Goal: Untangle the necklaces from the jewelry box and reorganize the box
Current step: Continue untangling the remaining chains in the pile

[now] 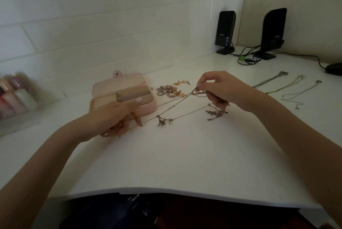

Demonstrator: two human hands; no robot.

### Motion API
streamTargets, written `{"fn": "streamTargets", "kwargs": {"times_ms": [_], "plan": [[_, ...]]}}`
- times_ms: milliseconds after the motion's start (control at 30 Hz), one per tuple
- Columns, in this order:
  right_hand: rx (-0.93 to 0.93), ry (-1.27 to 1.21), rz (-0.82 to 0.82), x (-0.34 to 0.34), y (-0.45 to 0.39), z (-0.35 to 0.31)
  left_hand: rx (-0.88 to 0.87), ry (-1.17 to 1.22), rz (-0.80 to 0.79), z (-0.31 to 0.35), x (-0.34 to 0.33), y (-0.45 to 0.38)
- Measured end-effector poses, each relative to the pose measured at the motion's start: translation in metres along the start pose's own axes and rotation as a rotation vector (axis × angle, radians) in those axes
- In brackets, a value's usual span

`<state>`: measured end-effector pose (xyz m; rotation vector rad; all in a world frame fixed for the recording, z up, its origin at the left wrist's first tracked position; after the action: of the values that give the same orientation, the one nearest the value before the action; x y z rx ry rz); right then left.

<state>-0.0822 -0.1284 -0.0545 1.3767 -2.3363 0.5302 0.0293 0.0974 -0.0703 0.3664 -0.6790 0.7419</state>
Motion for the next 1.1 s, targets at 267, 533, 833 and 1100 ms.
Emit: {"fn": "streamTargets", "kwargs": {"times_ms": [267,533,833,1100], "plan": [[-0.071,0.02,0.092,0.006,-0.003,0.011,-0.094,0.125,0.072,0.01,-0.002,0.006],[0.053,0.452,0.083,0.002,-0.008,0.018,-0.097,0.425,0.146,0.006,0.002,0.005],[0.313,0.649,0.163,-0.014,0.008,-0.018,-0.197,0.668,0.071,0.027,0.001,0.006],[0.306,0.404,-0.136,-0.07,0.018,-0.016,-0.311,0.715,0.111,0.069,0.022,0.006]]}}
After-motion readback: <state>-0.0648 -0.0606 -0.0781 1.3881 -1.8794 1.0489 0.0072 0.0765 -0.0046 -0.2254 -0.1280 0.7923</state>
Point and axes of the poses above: each hand's wrist, its own y-axis away from the middle knuckle, its own x-axis out of the back of the hand, z = x × y, the point moved 8 cm from there along -y, towards the middle knuckle, and after that the axes turned 6 degrees about z, right-handed, at the moved point
